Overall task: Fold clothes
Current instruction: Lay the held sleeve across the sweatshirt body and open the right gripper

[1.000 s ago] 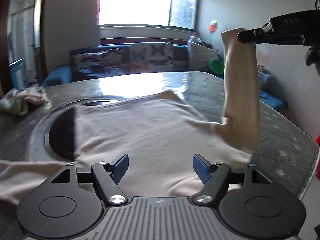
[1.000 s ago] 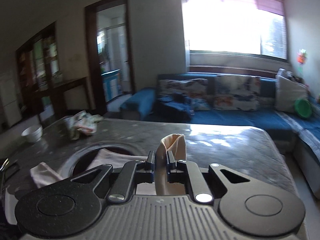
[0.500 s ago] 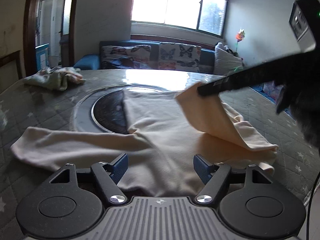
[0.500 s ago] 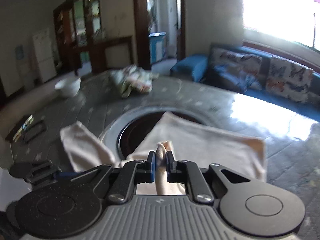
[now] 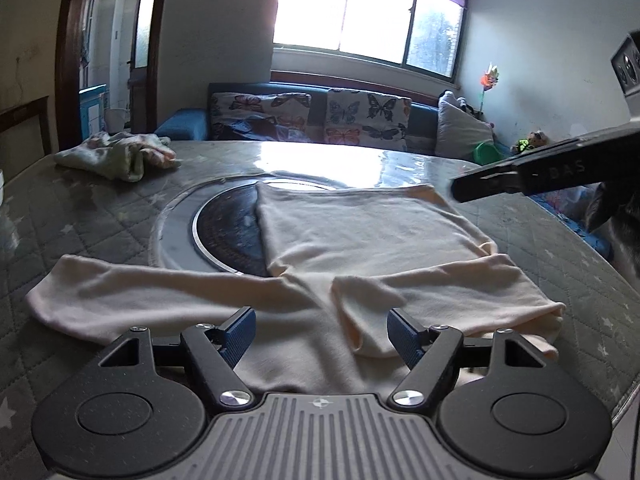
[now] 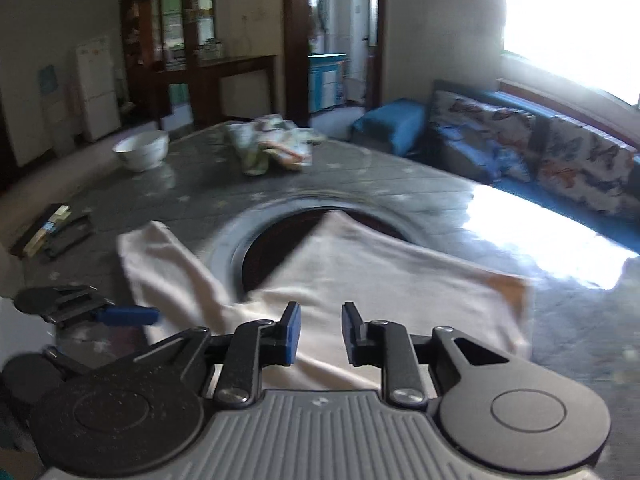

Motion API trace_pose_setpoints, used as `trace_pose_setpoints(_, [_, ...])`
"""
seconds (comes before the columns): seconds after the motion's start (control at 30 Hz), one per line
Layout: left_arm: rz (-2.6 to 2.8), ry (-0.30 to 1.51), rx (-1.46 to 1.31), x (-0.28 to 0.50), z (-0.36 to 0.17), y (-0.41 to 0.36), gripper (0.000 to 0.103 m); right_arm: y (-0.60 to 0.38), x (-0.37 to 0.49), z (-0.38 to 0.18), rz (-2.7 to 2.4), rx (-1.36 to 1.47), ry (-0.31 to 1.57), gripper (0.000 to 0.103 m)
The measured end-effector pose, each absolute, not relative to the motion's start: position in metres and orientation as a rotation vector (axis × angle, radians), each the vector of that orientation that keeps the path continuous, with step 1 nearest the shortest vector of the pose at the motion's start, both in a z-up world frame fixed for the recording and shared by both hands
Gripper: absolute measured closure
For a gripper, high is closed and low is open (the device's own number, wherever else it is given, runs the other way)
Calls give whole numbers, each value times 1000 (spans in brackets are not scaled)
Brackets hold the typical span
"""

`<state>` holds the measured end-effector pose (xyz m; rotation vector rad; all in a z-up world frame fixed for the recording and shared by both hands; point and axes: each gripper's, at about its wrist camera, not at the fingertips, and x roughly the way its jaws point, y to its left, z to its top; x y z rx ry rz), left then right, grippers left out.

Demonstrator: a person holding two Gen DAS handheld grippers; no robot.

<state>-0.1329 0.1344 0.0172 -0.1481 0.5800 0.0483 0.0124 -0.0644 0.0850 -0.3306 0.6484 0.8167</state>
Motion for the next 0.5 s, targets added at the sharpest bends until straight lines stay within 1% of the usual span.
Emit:
trace_pose_setpoints(0.07, [34,576,-141,-128,18,129,30,-84,19,86,767,-352,649,76])
trace_pose_setpoints(0.1, [26,574,-137,-126,19,127,33,-95,23,86,738,-369,649,76])
trace_pose_setpoints(0.17, [9,578,-125,-120,18,120,34,-115,29,82,686,-404,652,76])
trace_pose_setpoints(0.2, [5,581,-119,-117,18,117,37,-124,31,78,666,-416,664,76])
trace_pose_setpoints(0.23, [4,586,-113,-114,17,114,43,-134,33,74,649,-428,677,76])
trace_pose_setpoints(0.3, [-1,595,-107,-108,16,110,48,-150,33,64,631,-439,710,76])
trace_pose_setpoints(0.5, [-23,604,-83,-89,15,98,57,-167,14,33,700,-427,746,77])
